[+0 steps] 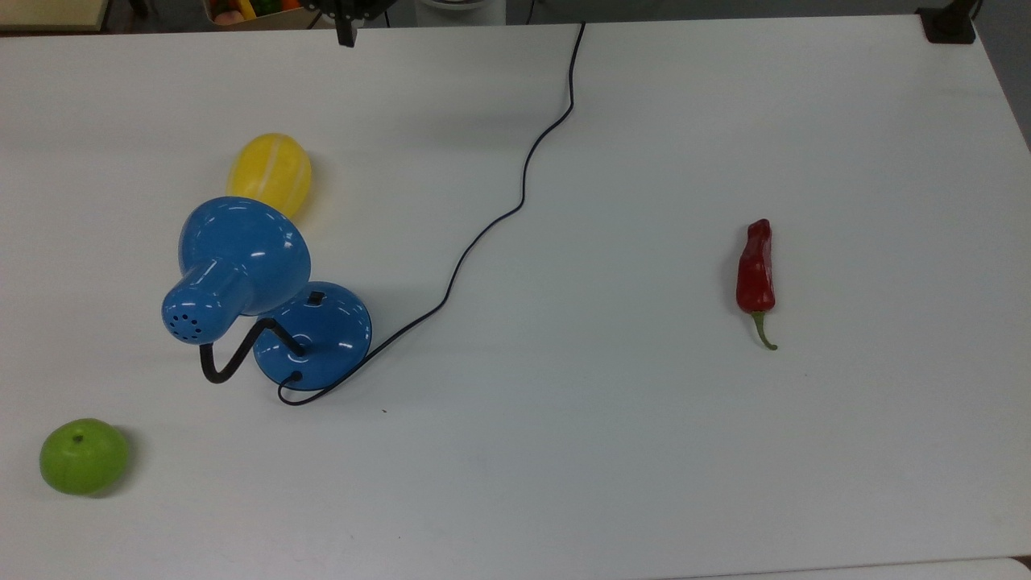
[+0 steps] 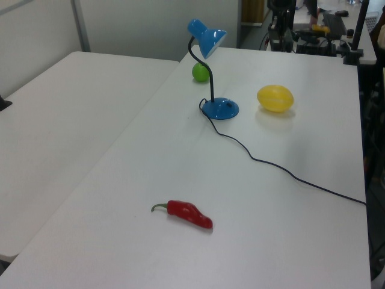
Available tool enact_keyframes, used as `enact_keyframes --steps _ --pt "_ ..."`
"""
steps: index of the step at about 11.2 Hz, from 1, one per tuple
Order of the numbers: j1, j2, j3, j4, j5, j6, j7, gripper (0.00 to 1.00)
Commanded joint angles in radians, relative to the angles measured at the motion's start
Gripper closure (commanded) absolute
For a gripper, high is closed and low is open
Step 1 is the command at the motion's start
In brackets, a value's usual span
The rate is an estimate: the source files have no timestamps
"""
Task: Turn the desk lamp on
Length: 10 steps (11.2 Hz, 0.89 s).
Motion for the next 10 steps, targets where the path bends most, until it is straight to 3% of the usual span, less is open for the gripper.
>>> enact_keyframes --steps 1,10 --pt "-0.019 0.065 0.002 -0.001 0.013 0.104 -0.02 1.0" --pt "-0.042 0.235 0.002 -0.074 -0.005 0.41 -0.012 1.0"
